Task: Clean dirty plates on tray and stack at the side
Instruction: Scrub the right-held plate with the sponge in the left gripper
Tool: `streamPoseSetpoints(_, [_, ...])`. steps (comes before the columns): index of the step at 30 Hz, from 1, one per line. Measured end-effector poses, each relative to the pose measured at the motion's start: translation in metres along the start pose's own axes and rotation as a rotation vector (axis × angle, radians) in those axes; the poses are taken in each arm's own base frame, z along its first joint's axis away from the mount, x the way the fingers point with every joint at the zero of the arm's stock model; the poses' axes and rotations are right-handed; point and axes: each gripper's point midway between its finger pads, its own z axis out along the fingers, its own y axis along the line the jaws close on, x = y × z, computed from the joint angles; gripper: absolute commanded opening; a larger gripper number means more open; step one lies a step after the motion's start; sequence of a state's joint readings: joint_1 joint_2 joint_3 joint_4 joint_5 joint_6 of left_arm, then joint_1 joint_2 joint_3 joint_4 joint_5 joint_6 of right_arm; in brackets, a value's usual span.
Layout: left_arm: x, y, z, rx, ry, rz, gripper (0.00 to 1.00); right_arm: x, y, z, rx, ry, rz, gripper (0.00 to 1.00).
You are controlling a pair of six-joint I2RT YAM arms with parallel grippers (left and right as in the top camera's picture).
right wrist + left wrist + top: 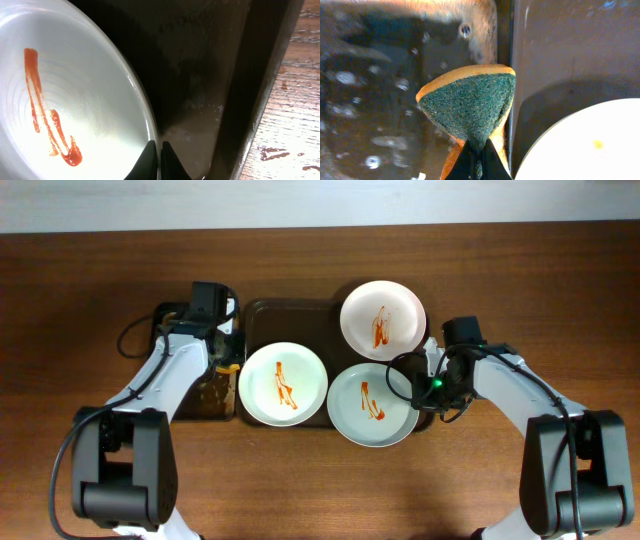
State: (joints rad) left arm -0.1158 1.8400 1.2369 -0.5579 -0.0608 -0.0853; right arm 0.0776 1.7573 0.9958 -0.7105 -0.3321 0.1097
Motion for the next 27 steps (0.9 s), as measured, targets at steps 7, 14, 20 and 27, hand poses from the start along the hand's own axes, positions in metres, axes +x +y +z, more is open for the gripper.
streamPoseSetpoints(7, [-0.041, -0.031, -0.062, 0.109, -0.171, 0.046, 0.0, 0.0, 0.0, 0.0, 0.0, 0.0, 0.0, 0.04])
streamPoseSetpoints(14, [-0.031, -0.141, -0.088, 0.406, -0.184, 0.128, 0.0, 0.0, 0.0, 0.0, 0.0, 0.0, 0.0, 0.04])
streamPoseSetpoints(20, [-0.001, -0.217, -0.09, 0.542, -0.091, 0.054, 0.0, 0.0, 0.0, 0.0, 0.0, 0.0, 0.0, 0.04])
streamPoseSetpoints(27, [0.047, -0.274, -0.076, 0.654, 0.146, -0.123, 0.0, 0.0, 0.0, 0.0, 0.0, 0.0, 0.0, 0.04])
